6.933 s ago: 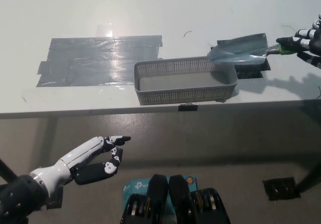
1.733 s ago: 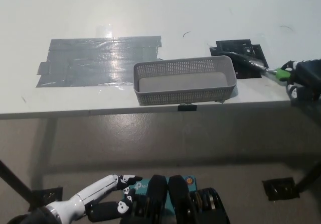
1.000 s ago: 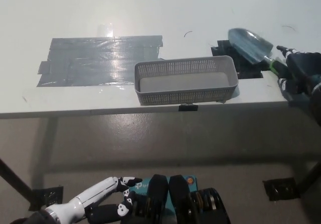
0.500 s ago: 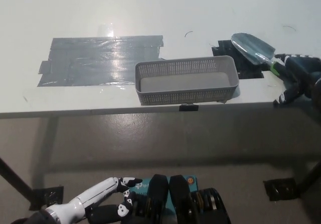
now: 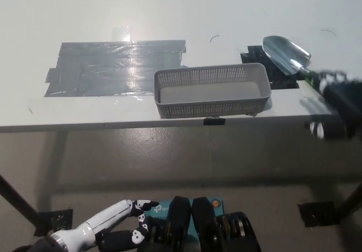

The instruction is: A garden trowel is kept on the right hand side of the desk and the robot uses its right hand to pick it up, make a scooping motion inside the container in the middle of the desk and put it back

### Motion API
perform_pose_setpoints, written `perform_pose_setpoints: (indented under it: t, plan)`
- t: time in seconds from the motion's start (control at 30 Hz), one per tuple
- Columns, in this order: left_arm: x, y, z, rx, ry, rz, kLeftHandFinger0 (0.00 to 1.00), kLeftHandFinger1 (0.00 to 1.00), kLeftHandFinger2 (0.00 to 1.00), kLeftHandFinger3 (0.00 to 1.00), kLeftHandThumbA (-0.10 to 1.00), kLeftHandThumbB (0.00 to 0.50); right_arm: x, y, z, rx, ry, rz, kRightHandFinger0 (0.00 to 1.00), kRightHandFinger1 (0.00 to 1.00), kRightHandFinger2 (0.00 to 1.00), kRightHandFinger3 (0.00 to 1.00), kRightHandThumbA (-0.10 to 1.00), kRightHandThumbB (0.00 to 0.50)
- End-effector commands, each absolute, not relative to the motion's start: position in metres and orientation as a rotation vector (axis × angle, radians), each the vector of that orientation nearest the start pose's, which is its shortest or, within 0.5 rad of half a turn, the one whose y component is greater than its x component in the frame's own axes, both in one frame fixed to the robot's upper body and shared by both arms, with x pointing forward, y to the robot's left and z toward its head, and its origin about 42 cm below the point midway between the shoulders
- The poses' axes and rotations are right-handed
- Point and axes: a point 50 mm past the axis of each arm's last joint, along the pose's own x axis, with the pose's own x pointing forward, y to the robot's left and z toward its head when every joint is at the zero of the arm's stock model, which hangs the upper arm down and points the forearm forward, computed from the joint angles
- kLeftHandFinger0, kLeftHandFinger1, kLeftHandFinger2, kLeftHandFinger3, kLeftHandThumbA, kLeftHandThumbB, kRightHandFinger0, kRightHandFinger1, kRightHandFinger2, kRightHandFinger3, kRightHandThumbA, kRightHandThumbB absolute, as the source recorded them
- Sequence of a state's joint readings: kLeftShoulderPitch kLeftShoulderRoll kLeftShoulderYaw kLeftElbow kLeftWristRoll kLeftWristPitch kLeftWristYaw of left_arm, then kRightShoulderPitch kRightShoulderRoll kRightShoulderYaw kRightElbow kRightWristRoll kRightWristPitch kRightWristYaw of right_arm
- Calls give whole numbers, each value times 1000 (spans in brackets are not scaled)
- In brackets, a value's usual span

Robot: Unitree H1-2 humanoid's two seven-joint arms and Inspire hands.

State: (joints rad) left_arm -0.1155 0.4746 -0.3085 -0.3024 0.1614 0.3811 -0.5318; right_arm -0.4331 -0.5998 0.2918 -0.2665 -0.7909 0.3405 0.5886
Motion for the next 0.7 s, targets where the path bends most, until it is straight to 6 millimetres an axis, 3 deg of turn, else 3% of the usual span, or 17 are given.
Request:
perform_pose_setpoints:
  t: [0.0, 0.07, 0.1, 0.13, 0.2, 0.27, 0.33, 0.47, 0.5, 0.57, 0.63, 0.67]
  plan:
    - [290, 248, 179, 665, 94, -715, 1000, 1000, 1000, 1000, 968, 234, 258, -284, 306, -1397, -375, 118, 1000, 1000, 1000, 1000, 561, 272]
    - [288, 248, 177, 654, 105, -713, 1000, 1000, 1000, 1000, 966, 239, 249, -285, 291, -1370, -348, 122, 1000, 1000, 1000, 1000, 543, 263]
    - [290, 248, 177, 662, 101, -714, 1000, 1000, 1000, 1000, 981, 230, 233, -288, 260, -1281, -288, 147, 1000, 1000, 1000, 1000, 488, 210]
    - [290, 248, 177, 658, 101, -713, 1000, 1000, 1000, 1000, 967, 228, 230, -289, 254, -1267, -277, 153, 1000, 1000, 1000, 1000, 467, 189]
    - [292, 249, 177, 645, 96, -710, 1000, 1000, 1000, 1000, 940, 220, 216, -292, 222, -1200, -180, 182, 1000, 1000, 1000, 1000, 426, 175]
    - [296, 249, 180, 652, 86, -713, 1000, 1000, 1000, 1000, 940, 206, 214, -295, 200, -1147, -147, 187, 1000, 1000, 1000, 1000, 325, 174]
    - [296, 248, 180, 652, 94, -712, 1000, 1000, 1000, 1000, 952, 213, 213, -297, 187, -1134, -120, 189, 1000, 1000, 1000, 1000, 310, 163]
    - [291, 247, 181, 639, 93, -712, 1000, 1000, 1000, 1000, 946, 190, 213, -312, 123, -942, 90, 285, 1000, 1000, 1000, 1000, 177, 115]
    - [291, 247, 180, 638, 97, -712, 1000, 1000, 1000, 1000, 940, 186, 214, -315, 119, -905, 105, 288, 1000, 1000, 1000, 1000, 133, 154]
    - [290, 247, 180, 637, 102, -712, 1000, 1000, 1000, 1000, 930, 185, 218, -323, 110, -830, 147, 283, 1000, 1000, 1000, 1000, 114, 164]
    - [287, 248, 177, 638, 102, -713, 1000, 1000, 1000, 1000, 937, 186, 223, -332, 107, -791, 182, 279, 882, 976, 1000, 1000, 127, 170]
    - [287, 249, 174, 640, 112, -709, 1000, 1000, 1000, 1000, 946, 195, 229, -334, 107, -777, 184, 263, 790, 918, 1000, 1000, 95, 154]
